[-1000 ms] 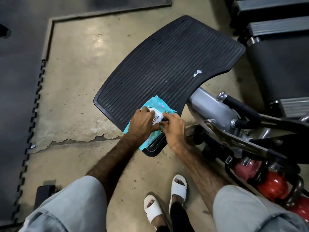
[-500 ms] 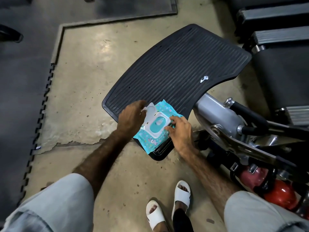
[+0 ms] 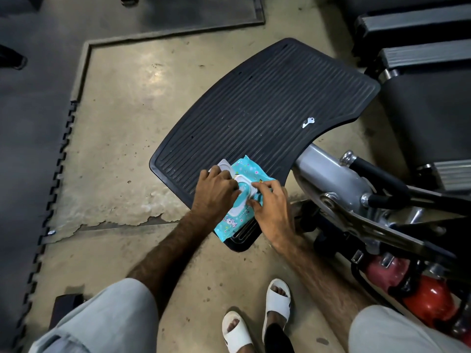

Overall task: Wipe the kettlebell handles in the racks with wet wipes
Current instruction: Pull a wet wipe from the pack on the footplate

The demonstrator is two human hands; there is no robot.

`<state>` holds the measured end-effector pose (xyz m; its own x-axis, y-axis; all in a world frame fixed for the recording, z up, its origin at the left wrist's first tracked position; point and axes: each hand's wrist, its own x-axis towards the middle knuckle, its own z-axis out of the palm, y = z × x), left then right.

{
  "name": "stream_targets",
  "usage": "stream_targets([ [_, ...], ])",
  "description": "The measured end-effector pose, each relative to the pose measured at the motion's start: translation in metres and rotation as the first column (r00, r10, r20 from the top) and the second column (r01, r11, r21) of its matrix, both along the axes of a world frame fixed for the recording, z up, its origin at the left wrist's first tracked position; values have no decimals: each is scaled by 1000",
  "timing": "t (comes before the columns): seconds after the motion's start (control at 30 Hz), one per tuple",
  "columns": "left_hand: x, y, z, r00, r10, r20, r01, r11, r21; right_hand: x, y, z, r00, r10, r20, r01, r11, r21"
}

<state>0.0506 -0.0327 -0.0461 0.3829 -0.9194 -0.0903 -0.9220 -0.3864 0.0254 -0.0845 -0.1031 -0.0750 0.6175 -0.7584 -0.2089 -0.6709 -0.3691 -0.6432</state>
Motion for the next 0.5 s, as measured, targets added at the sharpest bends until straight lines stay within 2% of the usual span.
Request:
stream_targets([
  [0.1,-4,-2,-6,1000,27,-7,-27,1000,-14,-1,0,-1,1000,8,13,-8,1000,-3],
  [0.27,-5,-3,-12,993,57,-106,-62,997,-38,-1,-1,3,996,94,2,-93,994,-58],
  [0.5,2,0,-5,907,69,-416,-123,987,-105,10,6,6,980,126,-155,-158,963,-218],
])
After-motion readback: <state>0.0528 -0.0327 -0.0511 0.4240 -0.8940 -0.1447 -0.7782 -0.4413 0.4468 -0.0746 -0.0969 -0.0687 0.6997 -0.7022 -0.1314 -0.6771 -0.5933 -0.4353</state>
